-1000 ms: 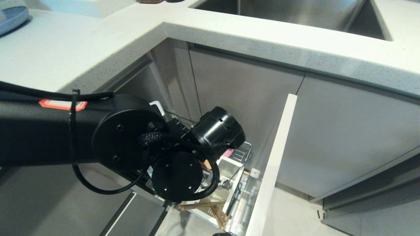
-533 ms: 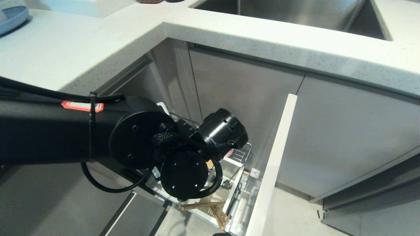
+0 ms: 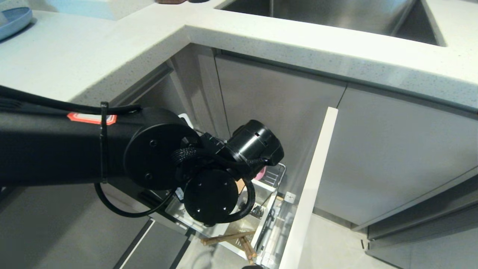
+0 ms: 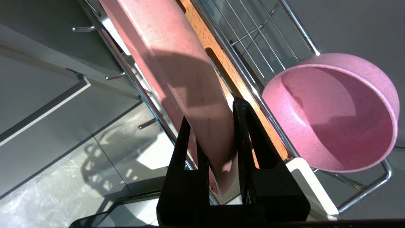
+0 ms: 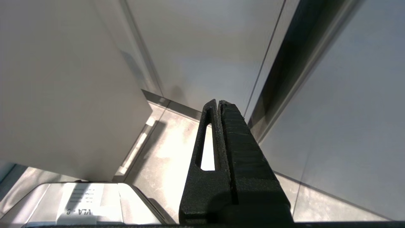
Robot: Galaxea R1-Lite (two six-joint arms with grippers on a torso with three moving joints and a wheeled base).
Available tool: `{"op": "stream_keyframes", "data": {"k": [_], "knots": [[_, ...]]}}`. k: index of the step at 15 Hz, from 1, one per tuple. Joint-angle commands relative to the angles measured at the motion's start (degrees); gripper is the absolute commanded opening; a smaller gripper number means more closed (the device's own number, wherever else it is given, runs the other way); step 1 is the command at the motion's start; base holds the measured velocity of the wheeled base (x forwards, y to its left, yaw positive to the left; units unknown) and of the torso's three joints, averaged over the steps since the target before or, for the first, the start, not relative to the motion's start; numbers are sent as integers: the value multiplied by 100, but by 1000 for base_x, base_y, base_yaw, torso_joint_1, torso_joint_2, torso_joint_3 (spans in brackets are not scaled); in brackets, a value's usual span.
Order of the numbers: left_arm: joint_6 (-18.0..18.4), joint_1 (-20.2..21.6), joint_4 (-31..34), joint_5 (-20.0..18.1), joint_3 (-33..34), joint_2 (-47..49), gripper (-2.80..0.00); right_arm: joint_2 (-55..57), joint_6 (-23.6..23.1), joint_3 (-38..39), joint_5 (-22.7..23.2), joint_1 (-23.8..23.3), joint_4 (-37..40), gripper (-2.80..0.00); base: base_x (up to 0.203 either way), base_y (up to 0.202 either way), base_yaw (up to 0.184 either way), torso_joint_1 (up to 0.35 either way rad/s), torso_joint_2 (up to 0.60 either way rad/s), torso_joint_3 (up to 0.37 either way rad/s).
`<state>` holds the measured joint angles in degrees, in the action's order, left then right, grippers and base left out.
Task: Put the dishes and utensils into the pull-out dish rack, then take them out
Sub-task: Take the plate out of the cupboard
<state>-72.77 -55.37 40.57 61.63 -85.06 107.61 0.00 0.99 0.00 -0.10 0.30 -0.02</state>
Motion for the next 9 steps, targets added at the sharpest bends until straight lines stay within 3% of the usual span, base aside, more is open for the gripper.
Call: {"op": "stream_keyframes", "data": {"k": [1, 5, 9], "knots": [[-36, -16, 38, 33, -27, -9, -280, 0, -2, 9, -4, 5, 2, -280, 0, 0, 0, 0, 0, 0], [78, -120, 64, 56, -448, -63, -280, 0, 5, 9, 1, 5, 2, -280, 0, 0, 0, 0, 0, 0], [591, -403, 57, 207, -1111, -155, -280, 0, -1, 9, -1, 5, -1, -280, 0, 0, 0, 0, 0, 0]]}}
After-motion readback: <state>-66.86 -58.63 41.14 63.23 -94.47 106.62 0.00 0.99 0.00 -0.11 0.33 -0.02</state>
